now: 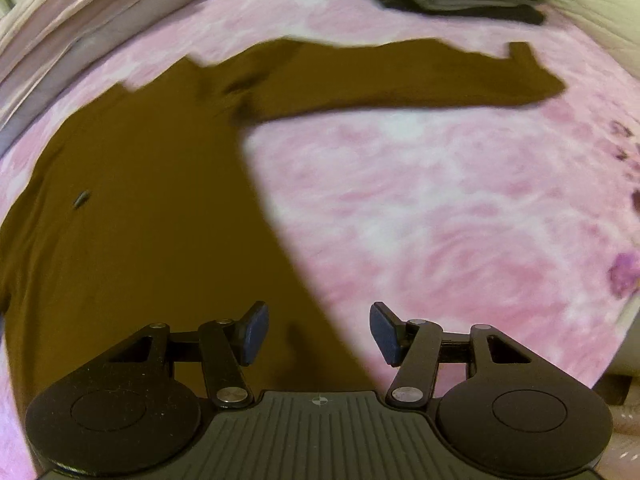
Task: Fold large clothes
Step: 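Grasp the shirt body with the right gripper and smooth it flat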
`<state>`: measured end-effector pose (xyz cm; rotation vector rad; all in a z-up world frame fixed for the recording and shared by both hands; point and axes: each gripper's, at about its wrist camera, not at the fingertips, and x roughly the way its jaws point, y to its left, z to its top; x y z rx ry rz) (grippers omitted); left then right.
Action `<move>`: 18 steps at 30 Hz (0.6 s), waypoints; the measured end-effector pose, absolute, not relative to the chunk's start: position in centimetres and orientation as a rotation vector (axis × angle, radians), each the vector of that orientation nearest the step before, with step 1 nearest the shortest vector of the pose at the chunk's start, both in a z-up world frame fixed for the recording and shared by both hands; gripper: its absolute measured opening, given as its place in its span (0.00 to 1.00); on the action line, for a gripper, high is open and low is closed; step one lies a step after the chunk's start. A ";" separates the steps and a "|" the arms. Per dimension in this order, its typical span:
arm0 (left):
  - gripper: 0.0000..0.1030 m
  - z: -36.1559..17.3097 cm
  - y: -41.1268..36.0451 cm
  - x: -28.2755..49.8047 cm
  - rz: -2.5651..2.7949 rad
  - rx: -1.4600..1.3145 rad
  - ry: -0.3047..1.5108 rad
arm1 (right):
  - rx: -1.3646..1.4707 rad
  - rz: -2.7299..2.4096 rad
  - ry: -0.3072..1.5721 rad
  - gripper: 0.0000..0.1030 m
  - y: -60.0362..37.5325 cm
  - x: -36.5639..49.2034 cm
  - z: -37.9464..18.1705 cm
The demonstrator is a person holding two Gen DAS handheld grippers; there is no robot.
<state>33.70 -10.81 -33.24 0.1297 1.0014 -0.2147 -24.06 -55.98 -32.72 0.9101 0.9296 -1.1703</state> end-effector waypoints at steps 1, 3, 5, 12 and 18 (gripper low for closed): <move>0.10 -32.7 -12.1 32.8 -0.236 0.137 0.990 | 0.908 -1.184 0.915 0.52 -56.7 -25.2 -32.6; 0.15 -31.7 -14.8 30.4 -0.276 0.152 0.971 | 0.896 -1.224 0.870 0.52 -59.1 -28.4 -32.2; 0.17 -30.7 -17.5 27.8 -0.317 0.146 0.955 | 0.876 -1.265 0.831 0.52 -61.8 -31.4 -31.6; 0.24 -30.4 -28.0 18.0 -0.416 0.131 0.968 | 0.968 -1.400 0.604 0.52 -73.3 -44.3 -31.3; 0.26 -31.0 -34.1 12.0 -0.508 0.153 1.001 | 1.313 -1.411 0.286 0.51 -79.4 -51.3 -37.1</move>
